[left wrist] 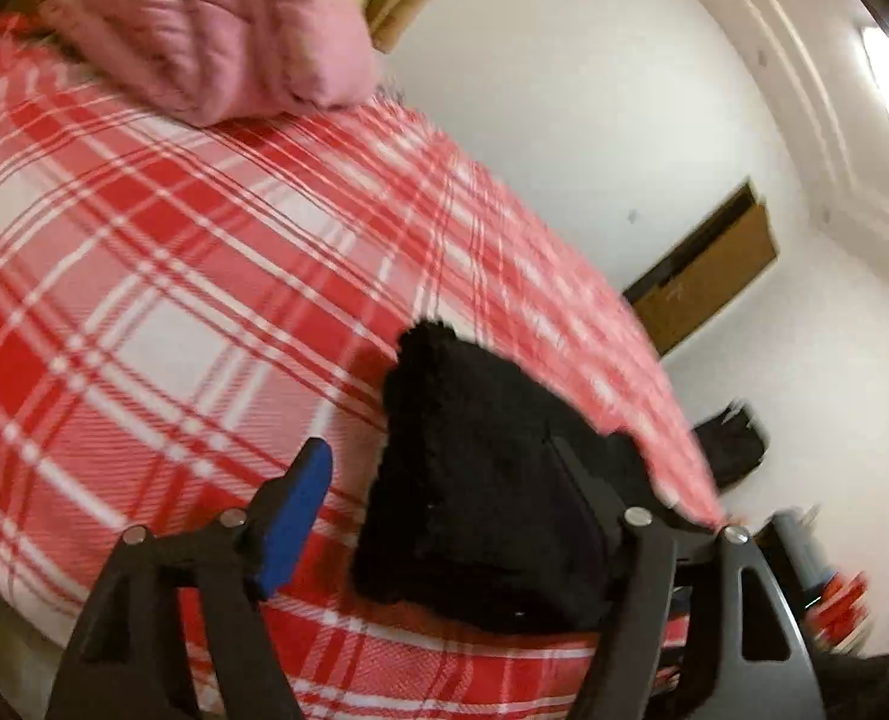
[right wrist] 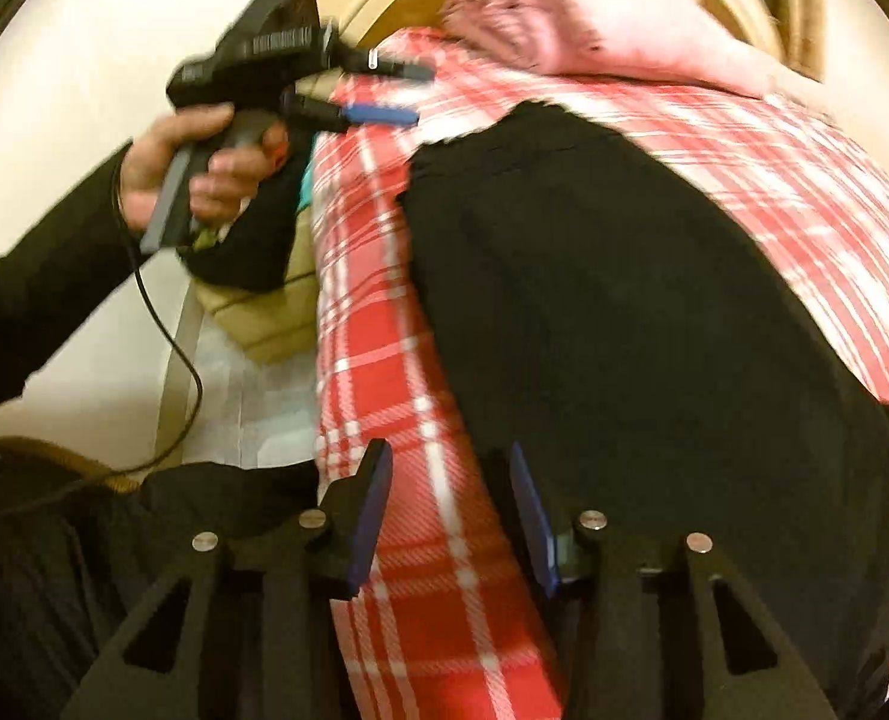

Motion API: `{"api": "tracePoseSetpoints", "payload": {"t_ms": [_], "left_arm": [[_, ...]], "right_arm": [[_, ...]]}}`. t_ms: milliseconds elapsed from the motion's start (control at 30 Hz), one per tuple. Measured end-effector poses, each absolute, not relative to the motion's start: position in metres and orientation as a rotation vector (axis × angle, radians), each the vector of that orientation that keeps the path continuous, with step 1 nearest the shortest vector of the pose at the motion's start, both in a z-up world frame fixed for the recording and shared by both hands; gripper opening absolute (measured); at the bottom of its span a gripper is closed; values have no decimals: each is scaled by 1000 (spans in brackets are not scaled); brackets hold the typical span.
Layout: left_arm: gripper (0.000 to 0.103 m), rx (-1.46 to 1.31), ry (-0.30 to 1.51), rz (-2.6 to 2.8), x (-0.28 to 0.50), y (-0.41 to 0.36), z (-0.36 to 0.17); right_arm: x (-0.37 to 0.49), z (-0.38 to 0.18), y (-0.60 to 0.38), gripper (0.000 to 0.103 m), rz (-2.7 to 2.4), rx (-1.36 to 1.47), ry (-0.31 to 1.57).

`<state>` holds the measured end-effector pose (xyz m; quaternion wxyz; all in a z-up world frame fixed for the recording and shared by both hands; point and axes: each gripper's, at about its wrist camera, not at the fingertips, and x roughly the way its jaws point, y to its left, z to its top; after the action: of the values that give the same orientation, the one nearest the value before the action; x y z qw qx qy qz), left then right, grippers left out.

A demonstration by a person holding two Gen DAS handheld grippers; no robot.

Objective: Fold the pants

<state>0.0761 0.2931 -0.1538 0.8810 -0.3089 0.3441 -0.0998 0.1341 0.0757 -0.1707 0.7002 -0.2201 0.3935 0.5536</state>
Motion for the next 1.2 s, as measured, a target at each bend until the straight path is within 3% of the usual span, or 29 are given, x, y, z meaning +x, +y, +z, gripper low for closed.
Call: {"api": "tracePoseSetpoints", "payload": {"t_ms": [233, 267, 300, 433, 733, 967, 1200], "left_arm": [[68, -568, 842, -190, 88, 260, -189], [63, -529, 840, -182, 86, 255, -188], [43, -492, 852, -183, 85, 250, -187], [28, -503, 879, -232, 83, 248, -183], [23, -460, 678, -323, 76, 211, -98], [20, -331, 589, -577, 106, 103, -33], [14, -215, 637, -833, 141, -33, -18]], "right_arm": [[142, -150, 35, 43, 1184, -397, 810], [143, -148, 28, 43, 1177, -384, 802], [143, -146, 26, 43, 1170, -375, 795], [151, -138, 11, 43, 1138, -322, 755], [164, -115, -63, 43, 953, -201, 684], [171, -100, -165, 43, 715, -65, 653], [167, -105, -278, 44, 488, 149, 633]]}}
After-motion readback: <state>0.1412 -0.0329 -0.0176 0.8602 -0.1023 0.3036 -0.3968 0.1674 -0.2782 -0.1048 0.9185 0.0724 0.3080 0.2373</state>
